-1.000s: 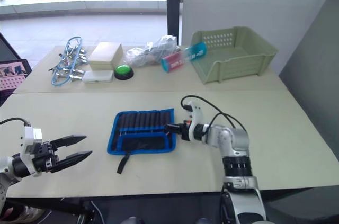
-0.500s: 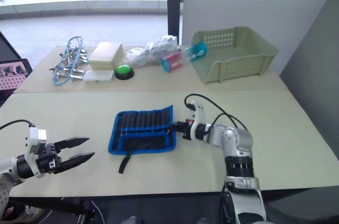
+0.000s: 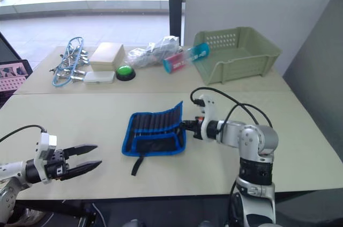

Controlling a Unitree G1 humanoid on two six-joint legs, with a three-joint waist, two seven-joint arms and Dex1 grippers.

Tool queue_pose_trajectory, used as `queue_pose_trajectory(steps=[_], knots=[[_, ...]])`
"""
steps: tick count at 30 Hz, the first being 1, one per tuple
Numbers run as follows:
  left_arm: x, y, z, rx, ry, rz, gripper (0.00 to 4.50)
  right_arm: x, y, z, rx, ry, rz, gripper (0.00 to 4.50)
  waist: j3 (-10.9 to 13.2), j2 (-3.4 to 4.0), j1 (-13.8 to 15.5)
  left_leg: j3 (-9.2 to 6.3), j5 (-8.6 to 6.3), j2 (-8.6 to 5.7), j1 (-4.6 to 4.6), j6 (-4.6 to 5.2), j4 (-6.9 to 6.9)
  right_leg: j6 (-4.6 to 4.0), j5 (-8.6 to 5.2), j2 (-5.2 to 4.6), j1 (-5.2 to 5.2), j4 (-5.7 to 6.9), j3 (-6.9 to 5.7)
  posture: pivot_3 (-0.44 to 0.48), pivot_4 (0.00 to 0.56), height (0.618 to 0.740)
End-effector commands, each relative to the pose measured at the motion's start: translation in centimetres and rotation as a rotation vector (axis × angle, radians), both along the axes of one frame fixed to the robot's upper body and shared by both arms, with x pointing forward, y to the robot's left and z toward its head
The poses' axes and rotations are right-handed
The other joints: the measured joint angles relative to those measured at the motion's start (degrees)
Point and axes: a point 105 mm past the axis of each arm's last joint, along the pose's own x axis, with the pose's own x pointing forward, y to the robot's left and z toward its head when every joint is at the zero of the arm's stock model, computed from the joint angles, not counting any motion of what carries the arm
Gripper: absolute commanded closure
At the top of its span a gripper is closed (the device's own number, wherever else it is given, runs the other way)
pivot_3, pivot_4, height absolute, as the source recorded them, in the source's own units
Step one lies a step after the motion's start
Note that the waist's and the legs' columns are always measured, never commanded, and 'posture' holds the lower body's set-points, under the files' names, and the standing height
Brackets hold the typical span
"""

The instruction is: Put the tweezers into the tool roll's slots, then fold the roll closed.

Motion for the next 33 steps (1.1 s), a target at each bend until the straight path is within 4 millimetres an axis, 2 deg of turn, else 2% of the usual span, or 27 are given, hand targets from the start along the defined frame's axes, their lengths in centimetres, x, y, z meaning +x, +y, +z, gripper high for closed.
queue_pose_trajectory(steps=[1,10,14,19,24,27,30,33], knots=[[0.2,-0.8,0.8,0.014,-0.032,-0.031,0.97,-0.4,1.4,1.8,0.000,-0.057,-0.037,4.46,0.00,0.00,-0.01,0.00,0.00,0.00,-0.01,0.00,0.01,0.00,0.00,0.00,0.00,0.00,0.00,0.000,0.150,0.722],[0.8,-2.2,1.6,0.005,-0.047,-0.065,0.97,-0.8,5.4,1.0,0.034,0.017,-0.077,4.46,0.01,0.01,0.14,-0.01,0.00,-0.01,-0.06,-0.01,0.03,0.00,0.00,0.00,-0.01,0.00,0.01,0.000,0.150,0.722],[0.9,-2.5,1.5,0.007,-0.046,-0.084,0.97,-0.6,6.4,0.8,0.038,0.037,-0.065,4.46,0.01,0.02,-0.24,0.00,0.01,0.00,-0.04,-0.01,0.01,0.00,0.00,0.00,-0.03,0.00,0.01,0.000,0.150,0.722],[1.0,-2.6,1.6,0.005,-0.048,-0.086,0.97,-0.5,6.2,1.2,0.012,0.002,-0.050,4.46,0.01,0.02,-0.37,0.00,0.01,0.00,-0.02,-0.01,-0.01,0.00,0.00,0.00,-0.04,0.03,0.01,0.000,0.150,0.722],[0.9,-2.7,1.5,-0.001,-0.045,-0.088,0.97,-0.3,4.7,2.2,-0.082,-0.091,-0.027,4.46,0.05,0.08,-0.55,0.00,0.01,0.00,-0.04,-0.01,-0.01,0.00,0.00,0.00,-0.09,0.05,0.03,0.000,0.150,0.722],[0.9,-2.7,1.4,-0.002,-0.042,-0.085,0.97,-0.3,4.1,3.1,-0.194,-0.206,0.012,4.46,0.04,0.07,-0.27,-0.01,0.01,0.00,-0.08,-0.01,0.00,0.00,0.00,0.00,-0.07,0.01,0.02,0.000,0.150,0.722],[0.7,-2.7,1.4,-0.002,-0.039,-0.079,0.97,-0.9,4.6,4.1,-0.312,-0.383,0.113,4.46,0.08,0.09,0.00,0.00,0.00,-0.01,-0.13,0.00,0.02,0.00,0.00,0.00,-0.08,-0.04,0.02,0.000,0.150,0.722],[0.5,-2.7,1.3,-0.001,-0.036,-0.076,0.97,-2.0,5.4,3.7,-0.413,-0.488,0.217,4.46,0.08,0.09,-0.22,-0.01,0.00,-0.01,-0.13,0.01,0.00,0.00,0.00,0.00,-0.13,-0.02,0.02,0.000,0.150,0.722]])
